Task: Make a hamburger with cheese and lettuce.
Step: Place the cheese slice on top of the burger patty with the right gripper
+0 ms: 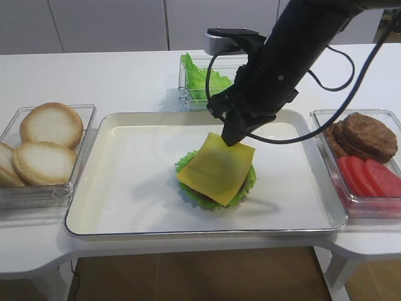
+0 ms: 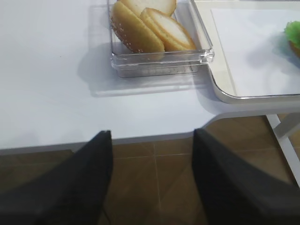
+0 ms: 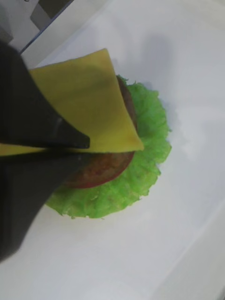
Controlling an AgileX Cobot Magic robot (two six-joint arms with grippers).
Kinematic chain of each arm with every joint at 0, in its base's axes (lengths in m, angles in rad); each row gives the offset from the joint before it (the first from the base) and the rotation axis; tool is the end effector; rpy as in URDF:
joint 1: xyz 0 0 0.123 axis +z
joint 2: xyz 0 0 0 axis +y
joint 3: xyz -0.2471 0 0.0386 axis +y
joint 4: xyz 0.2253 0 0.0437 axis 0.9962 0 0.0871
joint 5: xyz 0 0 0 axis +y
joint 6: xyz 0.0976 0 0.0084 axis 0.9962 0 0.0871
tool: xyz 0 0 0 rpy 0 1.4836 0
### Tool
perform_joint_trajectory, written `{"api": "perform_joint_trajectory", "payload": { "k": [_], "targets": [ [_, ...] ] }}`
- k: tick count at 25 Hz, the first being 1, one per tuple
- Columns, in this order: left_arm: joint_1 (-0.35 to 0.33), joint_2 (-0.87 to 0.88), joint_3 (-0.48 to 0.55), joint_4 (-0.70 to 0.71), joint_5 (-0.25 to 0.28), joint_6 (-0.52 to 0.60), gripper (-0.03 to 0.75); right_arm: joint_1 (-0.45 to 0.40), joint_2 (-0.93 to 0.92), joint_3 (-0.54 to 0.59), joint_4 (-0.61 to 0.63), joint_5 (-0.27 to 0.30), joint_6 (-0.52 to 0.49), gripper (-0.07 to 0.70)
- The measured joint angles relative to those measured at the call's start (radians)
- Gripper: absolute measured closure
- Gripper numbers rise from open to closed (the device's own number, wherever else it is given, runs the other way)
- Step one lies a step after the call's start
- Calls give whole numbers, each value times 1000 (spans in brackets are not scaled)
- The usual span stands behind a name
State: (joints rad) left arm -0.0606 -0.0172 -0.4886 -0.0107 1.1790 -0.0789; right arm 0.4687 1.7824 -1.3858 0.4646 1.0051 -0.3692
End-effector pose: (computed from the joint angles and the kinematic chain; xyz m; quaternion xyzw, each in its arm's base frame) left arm 0.0097 -0.0016 0.2505 -0.0075 0.8812 -0.0383 0.4712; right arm 0.2881 0.1874 0.2233 -0.3035 0.9214 0.2145 0.1138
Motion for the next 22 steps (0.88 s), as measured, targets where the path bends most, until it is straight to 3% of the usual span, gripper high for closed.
{"api": "perform_joint_trajectory", "payload": {
  "k": [22],
  "targets": [
    [0,0,0,0,0,0,309,0,22,0,19,-4,1,623]
  ]
}}
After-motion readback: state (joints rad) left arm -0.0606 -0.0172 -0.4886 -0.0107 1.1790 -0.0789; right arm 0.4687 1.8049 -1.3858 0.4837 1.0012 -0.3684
